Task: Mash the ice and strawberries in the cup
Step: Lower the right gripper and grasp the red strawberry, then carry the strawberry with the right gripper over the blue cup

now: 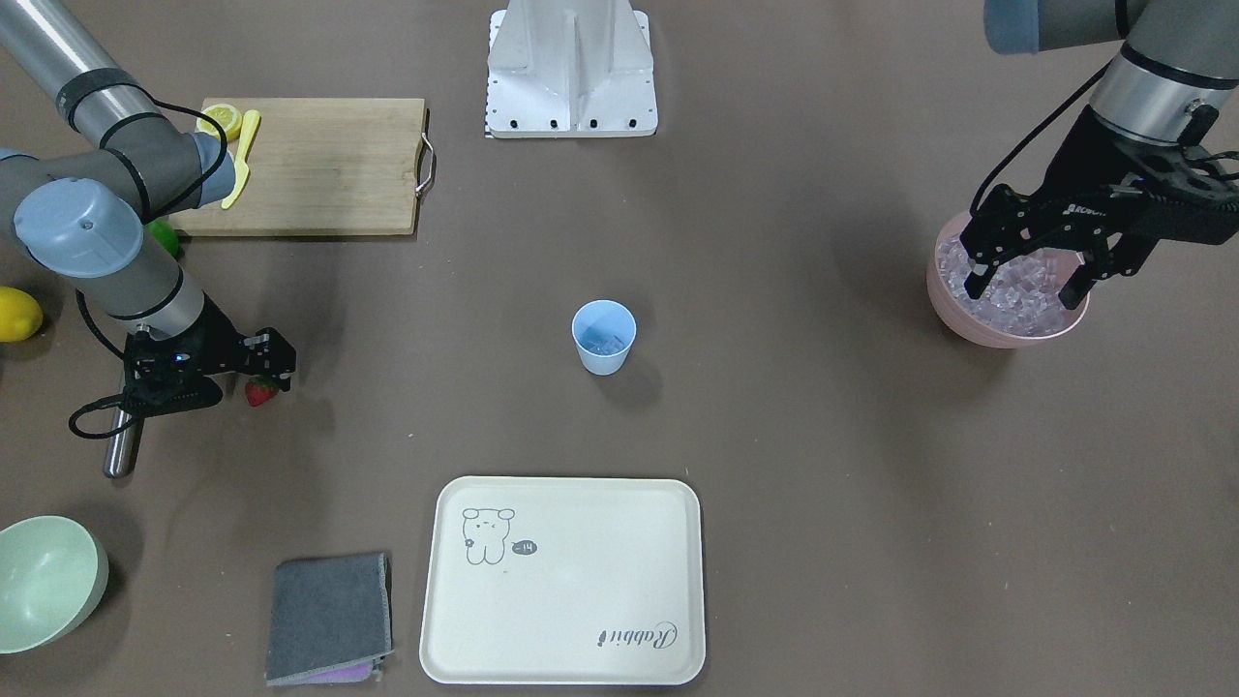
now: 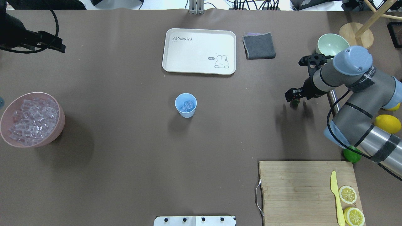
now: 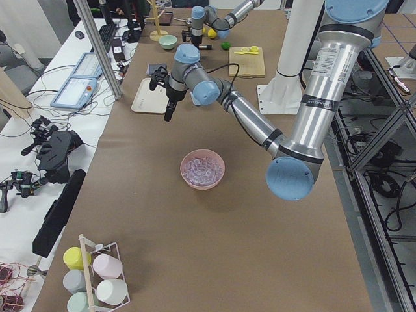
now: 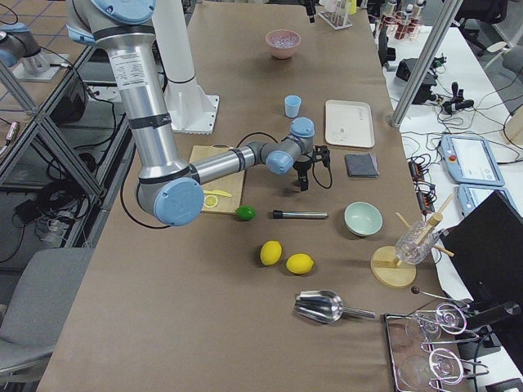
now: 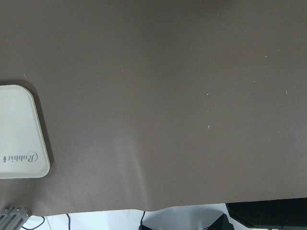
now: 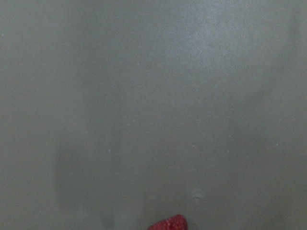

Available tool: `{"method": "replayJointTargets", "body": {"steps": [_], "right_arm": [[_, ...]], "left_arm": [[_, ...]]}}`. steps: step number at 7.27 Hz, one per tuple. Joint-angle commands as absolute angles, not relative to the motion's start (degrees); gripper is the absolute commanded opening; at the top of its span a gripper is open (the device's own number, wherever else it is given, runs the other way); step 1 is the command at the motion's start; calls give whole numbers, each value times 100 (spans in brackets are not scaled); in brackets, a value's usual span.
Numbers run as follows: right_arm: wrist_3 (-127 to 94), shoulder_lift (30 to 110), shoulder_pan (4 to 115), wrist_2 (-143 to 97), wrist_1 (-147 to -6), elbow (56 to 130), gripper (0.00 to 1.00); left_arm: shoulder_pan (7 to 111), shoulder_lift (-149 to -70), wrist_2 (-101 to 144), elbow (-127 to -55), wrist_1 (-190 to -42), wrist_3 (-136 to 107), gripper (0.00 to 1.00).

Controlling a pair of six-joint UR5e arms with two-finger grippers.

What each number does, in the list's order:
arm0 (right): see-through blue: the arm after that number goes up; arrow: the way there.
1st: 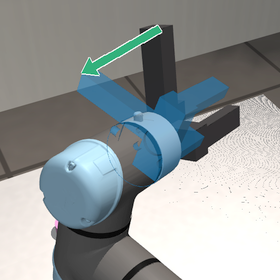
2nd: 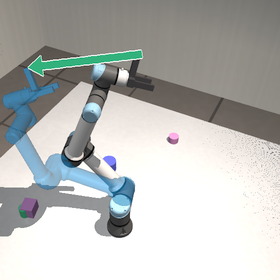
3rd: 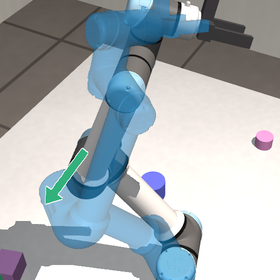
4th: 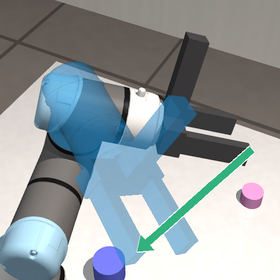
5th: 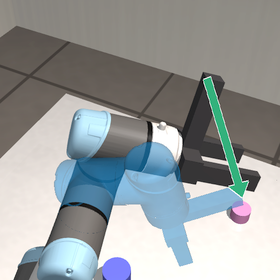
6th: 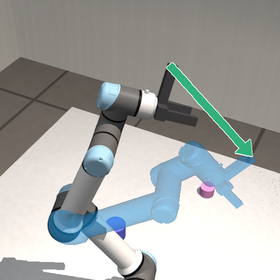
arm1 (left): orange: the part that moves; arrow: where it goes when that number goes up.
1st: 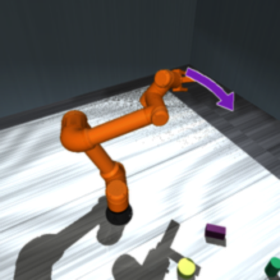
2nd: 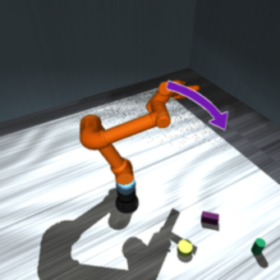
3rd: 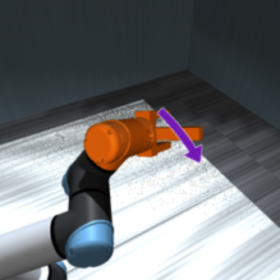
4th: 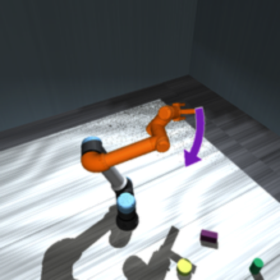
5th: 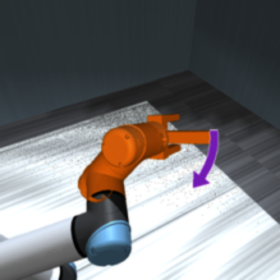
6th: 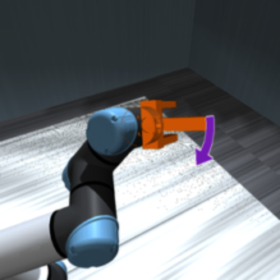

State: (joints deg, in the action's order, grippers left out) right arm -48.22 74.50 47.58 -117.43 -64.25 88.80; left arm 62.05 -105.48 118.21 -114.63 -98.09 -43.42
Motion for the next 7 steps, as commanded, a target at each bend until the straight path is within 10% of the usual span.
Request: {"method": "replayJointTargets", "body": {"steps": [1,7], "right_arm": [[-5028,7383,4703,-11742,-6416,8877,0],[-5106,6393,4896,-11716,-6513,9545,0]], "left_arm": [[6205,-10538,11821,-11470,-9809,-4342,98],[6205,-10529,11821,-11479,-9809,-4350,98]]}}
